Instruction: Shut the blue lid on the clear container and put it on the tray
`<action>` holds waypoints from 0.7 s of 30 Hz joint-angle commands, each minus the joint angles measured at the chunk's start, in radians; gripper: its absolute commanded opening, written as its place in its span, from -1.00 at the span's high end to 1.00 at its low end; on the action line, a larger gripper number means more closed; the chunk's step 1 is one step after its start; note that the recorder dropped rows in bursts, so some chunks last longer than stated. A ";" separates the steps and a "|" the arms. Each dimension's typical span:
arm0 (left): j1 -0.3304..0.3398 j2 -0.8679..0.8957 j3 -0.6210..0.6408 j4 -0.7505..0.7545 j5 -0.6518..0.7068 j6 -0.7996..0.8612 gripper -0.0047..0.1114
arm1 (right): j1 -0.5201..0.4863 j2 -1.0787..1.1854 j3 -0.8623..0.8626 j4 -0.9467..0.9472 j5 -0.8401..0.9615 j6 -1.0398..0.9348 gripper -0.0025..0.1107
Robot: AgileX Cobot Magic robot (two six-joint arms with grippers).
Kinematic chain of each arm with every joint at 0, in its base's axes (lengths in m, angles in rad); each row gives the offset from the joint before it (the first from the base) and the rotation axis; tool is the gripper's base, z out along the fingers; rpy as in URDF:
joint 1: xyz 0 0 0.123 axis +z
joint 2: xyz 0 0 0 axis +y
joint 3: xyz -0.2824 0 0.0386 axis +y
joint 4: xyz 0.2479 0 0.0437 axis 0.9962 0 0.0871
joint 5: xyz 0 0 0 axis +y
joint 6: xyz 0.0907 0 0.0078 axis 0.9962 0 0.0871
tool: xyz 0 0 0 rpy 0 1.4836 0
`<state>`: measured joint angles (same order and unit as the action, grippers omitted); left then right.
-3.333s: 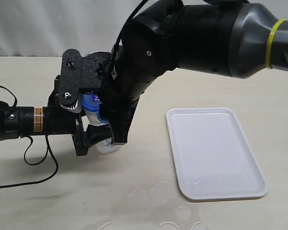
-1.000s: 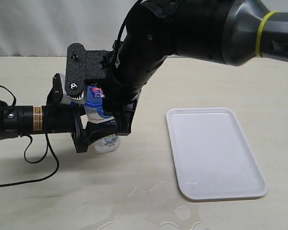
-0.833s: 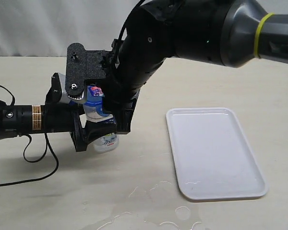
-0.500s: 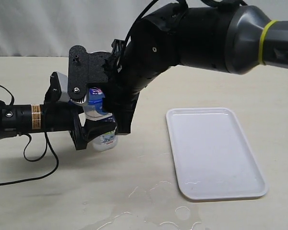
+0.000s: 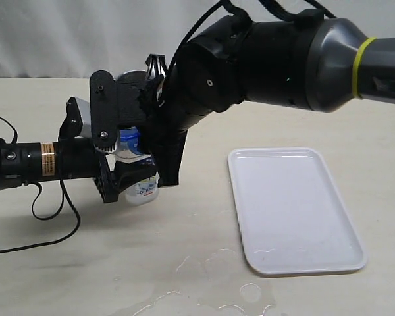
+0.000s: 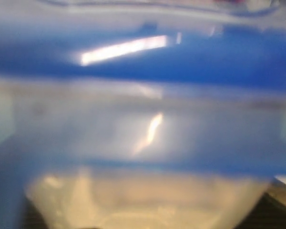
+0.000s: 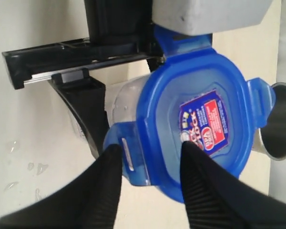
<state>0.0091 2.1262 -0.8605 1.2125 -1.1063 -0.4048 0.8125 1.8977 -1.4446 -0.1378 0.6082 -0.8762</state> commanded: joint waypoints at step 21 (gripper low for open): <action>-0.022 -0.010 -0.003 0.046 -0.115 0.094 0.92 | 0.005 0.081 0.043 -0.045 0.024 0.160 0.34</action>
<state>0.0128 2.1262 -0.8662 1.1665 -1.0852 -0.3990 0.8201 1.9210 -1.4427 -0.2621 0.5403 -0.7499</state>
